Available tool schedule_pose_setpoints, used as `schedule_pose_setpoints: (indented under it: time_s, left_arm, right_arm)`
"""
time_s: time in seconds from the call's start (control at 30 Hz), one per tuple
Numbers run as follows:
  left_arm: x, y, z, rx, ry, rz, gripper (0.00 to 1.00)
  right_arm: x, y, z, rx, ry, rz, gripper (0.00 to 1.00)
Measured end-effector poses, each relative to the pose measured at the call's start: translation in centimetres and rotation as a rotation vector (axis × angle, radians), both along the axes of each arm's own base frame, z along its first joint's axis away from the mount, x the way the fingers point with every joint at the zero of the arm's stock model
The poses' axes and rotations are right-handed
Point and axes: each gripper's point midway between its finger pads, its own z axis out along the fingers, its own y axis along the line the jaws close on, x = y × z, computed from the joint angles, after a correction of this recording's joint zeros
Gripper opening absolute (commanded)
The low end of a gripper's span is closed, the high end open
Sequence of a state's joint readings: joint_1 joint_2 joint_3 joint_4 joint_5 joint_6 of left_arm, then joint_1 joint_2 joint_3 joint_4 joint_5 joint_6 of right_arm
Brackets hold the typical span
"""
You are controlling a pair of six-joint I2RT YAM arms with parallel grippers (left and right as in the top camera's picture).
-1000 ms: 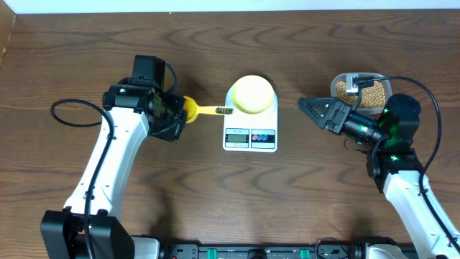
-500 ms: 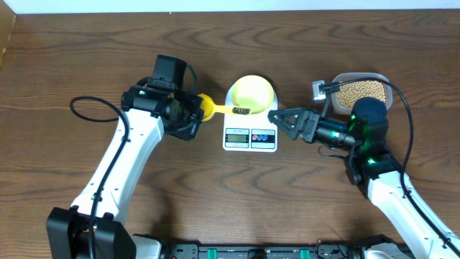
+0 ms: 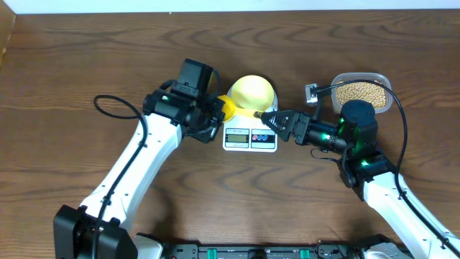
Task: Scoop item into bowl and weigh 50g on scale
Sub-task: 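Move the right gripper toward the scoop handle above the scale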
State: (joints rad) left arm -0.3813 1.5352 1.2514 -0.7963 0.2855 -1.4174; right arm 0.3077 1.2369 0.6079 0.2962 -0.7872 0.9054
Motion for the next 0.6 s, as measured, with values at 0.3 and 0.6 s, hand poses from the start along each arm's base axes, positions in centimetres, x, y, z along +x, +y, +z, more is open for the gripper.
schedule_pose_setpoints:
  time_s: [0.3,0.6]
  left_arm:
    - [-0.1,-3.8,1.2,-0.093,-0.05,-0.084,0.08]
    - [-0.8,-4.9,1.3,-0.115,-0.039,-0.11,0.08]
  right_arm:
    - [0.2,-0.1,0.0,-0.008,-0.011,-0.009,0.68]
    - [0.3,-0.1,-0.1,-0.011,-0.014,-0.013,0.54]
